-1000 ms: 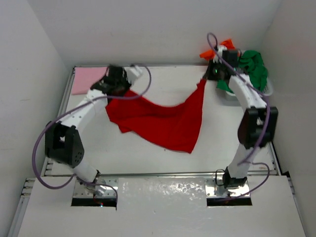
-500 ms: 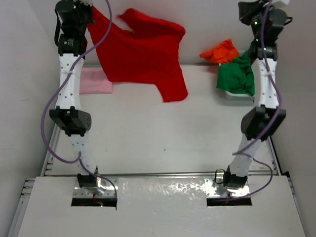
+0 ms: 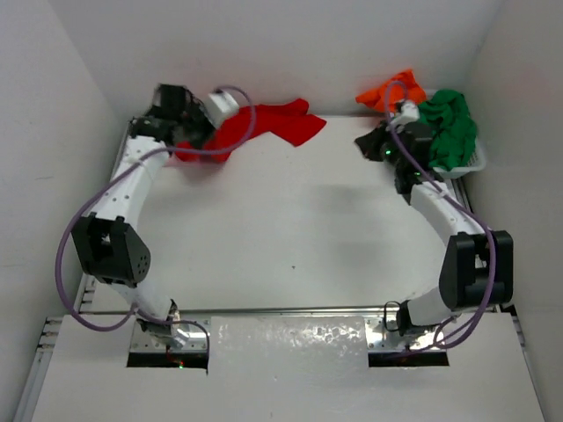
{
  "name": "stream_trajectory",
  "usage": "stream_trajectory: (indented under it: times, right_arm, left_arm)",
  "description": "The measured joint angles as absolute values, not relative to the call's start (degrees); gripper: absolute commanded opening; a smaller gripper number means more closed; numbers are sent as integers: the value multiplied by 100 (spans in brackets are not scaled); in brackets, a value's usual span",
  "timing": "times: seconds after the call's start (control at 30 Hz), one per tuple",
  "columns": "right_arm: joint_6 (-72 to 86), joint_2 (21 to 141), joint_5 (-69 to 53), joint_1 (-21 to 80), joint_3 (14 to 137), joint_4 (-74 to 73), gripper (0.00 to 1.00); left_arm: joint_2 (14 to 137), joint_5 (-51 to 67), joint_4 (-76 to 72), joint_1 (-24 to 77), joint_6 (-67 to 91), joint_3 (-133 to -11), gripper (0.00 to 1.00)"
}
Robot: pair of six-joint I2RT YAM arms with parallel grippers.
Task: Fold and stack the t-shirts
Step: Flatten out the tshirt
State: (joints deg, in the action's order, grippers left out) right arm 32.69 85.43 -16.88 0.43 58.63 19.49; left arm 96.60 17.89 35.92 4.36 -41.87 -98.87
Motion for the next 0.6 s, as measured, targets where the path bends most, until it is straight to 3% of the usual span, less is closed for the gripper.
stream_trajectory:
  times: [0.17, 0.4, 0.43, 0.6]
  right_arm:
    - [2683, 8613, -1662, 1081, 5793, 1103, 1]
    - [2250, 9288, -1317, 1549, 6729, 78, 24]
    - [2228, 9406, -1286, 1614, 6816, -36, 31]
    - [2010, 10106, -1142, 2152, 7483, -751, 48]
  left_arm:
    - [9045, 2285, 5212, 2241, -4967, -8613, 0]
    - [7150, 1986, 6311, 4687, -5205, -5813, 0]
    - [6947, 1918, 6508, 4950, -5225, -5533, 0]
    - [6490, 1083, 6810, 5129, -5380, -4641, 0]
